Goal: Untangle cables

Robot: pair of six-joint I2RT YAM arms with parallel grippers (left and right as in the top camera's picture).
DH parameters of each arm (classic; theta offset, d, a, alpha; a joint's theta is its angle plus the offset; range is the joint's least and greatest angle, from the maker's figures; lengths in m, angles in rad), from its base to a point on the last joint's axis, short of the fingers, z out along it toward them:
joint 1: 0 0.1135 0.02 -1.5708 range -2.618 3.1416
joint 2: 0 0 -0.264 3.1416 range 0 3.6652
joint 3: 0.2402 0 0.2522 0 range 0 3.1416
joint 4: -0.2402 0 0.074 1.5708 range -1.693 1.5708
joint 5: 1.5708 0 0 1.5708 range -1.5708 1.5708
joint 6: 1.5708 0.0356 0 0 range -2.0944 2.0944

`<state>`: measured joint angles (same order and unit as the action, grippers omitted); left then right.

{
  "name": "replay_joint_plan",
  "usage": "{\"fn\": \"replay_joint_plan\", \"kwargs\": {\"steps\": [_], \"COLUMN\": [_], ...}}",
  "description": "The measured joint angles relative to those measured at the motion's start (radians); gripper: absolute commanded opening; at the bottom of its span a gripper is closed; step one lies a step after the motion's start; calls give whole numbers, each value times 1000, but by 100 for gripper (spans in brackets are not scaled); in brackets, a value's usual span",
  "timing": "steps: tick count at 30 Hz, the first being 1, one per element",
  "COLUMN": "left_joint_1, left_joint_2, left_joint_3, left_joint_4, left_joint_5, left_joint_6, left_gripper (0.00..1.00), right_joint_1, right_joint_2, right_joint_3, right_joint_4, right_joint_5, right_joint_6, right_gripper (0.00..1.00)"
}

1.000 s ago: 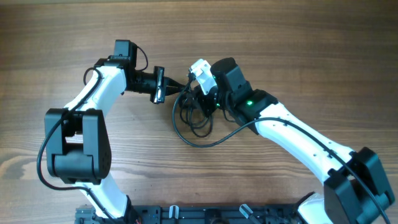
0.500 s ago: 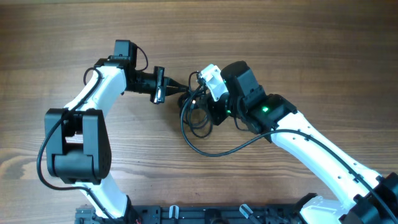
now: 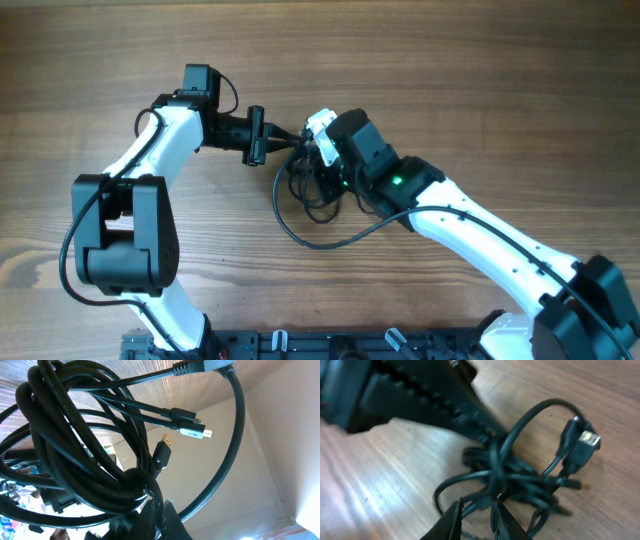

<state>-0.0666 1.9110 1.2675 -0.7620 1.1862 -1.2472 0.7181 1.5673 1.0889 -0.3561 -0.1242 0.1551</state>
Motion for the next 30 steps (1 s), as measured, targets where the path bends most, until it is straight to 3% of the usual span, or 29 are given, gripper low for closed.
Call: {"fn": "replay_joint_plan", "kwargs": {"steps": [21, 22, 23, 30], "left_joint_1": [5, 5, 6, 2], "left_joint_2": [0, 0, 0, 0], "left_joint_3": [0, 0, 0, 0], "left_joint_4": [4, 4, 4, 1], "left_joint_5": [40, 42, 45, 59], "left_joint_6": [-16, -16, -16, -16], "left_gripper": [4, 4, 4, 4], "right_joint_1": [0, 0, 0, 0], "right_joint_2": [24, 29, 39, 58], "right_joint_3": [0, 0, 0, 0], "right_joint_4": [64, 68, 79, 92], "right_joint_5": [81, 84, 85, 92], "right_joint_6": [-6, -6, -10, -25], "right_gripper": [26, 22, 7, 4]}}
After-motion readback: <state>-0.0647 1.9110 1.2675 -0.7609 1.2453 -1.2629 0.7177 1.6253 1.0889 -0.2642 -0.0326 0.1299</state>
